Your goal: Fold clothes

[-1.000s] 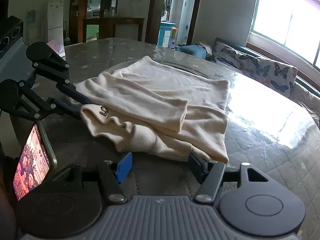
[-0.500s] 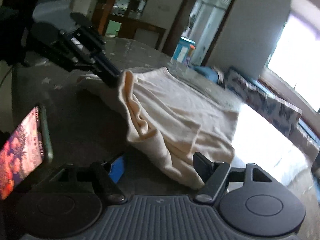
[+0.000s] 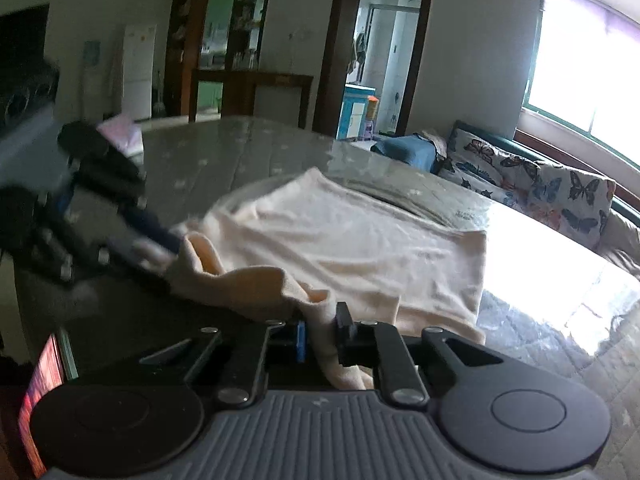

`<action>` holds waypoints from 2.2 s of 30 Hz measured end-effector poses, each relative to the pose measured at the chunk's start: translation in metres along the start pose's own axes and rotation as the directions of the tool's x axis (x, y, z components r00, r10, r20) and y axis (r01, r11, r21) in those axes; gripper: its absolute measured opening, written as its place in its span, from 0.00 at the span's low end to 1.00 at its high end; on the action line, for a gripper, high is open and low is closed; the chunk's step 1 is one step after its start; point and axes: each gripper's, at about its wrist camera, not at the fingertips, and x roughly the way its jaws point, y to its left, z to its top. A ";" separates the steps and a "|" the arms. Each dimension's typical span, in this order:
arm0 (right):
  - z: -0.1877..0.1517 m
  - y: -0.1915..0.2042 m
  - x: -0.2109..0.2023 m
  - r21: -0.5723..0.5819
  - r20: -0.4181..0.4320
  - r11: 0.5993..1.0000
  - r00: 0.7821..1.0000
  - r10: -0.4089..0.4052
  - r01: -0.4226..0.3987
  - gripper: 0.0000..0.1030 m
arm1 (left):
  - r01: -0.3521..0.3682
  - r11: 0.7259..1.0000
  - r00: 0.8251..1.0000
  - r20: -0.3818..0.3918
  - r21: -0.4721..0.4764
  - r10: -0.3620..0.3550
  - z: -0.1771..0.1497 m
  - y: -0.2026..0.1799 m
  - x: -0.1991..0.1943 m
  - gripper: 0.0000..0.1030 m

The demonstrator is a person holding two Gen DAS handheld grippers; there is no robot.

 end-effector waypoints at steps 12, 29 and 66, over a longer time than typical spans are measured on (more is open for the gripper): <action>-0.011 0.014 -0.008 0.013 0.003 1.000 1.000 -0.018 0.018 0.07 | -0.077 0.997 0.997 -0.025 0.006 0.077 -0.008 -0.003 -0.005 0.06; 0.036 0.042 -0.071 -0.059 0.032 0.995 0.997 0.076 -0.074 0.07 | -0.080 0.997 0.995 -0.057 -0.011 0.080 0.021 0.003 -0.076 0.06; 0.023 -0.135 0.092 0.376 -0.109 0.919 0.990 -0.084 0.119 0.36 | -0.358 0.900 0.933 -0.128 -0.249 0.336 0.025 0.163 0.027 0.26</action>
